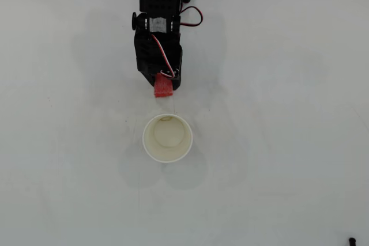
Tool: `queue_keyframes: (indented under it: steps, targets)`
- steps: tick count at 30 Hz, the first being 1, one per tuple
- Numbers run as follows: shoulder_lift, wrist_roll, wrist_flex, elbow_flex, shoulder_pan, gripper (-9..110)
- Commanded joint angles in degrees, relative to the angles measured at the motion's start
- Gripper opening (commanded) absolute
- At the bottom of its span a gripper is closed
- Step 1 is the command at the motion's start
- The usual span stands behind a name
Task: Grasp a red cube and put it in the cup.
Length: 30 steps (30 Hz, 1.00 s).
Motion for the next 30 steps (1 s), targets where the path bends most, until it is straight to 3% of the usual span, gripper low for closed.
queue_keyframes:
  steps: [1,8,30]
  targets:
    - [7.6,7.1,-0.9,-3.3,-1.5,7]
    - [12.0,12.0,-5.9,-4.1,-2.5,7]
    - [18.8,12.6,-15.2,-2.7,-0.7,7]
